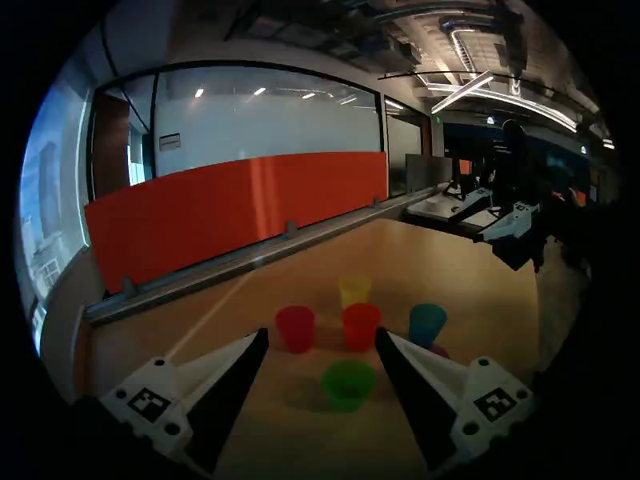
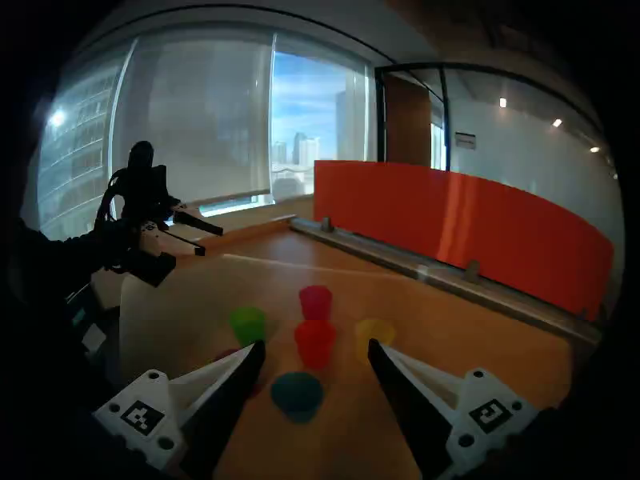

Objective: Pour water

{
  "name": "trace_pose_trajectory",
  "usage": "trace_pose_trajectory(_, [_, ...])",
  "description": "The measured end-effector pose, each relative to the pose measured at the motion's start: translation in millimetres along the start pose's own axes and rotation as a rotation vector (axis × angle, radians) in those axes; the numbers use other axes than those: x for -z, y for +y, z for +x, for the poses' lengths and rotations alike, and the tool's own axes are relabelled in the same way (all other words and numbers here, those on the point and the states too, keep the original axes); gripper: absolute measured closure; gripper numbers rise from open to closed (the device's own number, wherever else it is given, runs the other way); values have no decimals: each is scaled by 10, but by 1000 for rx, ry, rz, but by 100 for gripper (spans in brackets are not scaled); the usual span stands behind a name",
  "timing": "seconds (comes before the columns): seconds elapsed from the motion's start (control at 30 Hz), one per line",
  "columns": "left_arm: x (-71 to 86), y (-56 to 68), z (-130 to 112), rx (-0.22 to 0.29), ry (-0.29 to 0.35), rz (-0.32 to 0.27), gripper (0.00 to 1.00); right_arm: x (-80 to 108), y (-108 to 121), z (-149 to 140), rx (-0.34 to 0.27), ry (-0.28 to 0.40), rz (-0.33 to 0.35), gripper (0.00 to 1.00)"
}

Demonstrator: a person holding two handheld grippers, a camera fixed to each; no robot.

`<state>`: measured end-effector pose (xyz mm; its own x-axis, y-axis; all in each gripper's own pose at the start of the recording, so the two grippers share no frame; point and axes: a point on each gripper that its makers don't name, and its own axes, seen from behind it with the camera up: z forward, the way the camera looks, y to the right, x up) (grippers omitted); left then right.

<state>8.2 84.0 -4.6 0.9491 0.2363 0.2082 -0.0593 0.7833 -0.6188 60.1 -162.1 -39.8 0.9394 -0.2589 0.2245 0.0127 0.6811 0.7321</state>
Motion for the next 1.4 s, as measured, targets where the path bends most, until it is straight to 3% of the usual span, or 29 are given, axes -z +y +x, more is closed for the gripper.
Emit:
trace_pose_trajectory(0.8, [-356, 217, -912, 28, -140, -80, 1, -417, -78, -942, 21, -135, 28, 1])
trace_pose_trajectory(1.0, [-421, 278, -1078, 42, -168, -99, 1, -474, -116, -1100, 14, -150, 35, 1])
trace_pose_trajectory(1.4, [-508, 334, -1311, 15, -232, -126, 0, -579, -197, -1371, 20, -192, 55, 1])
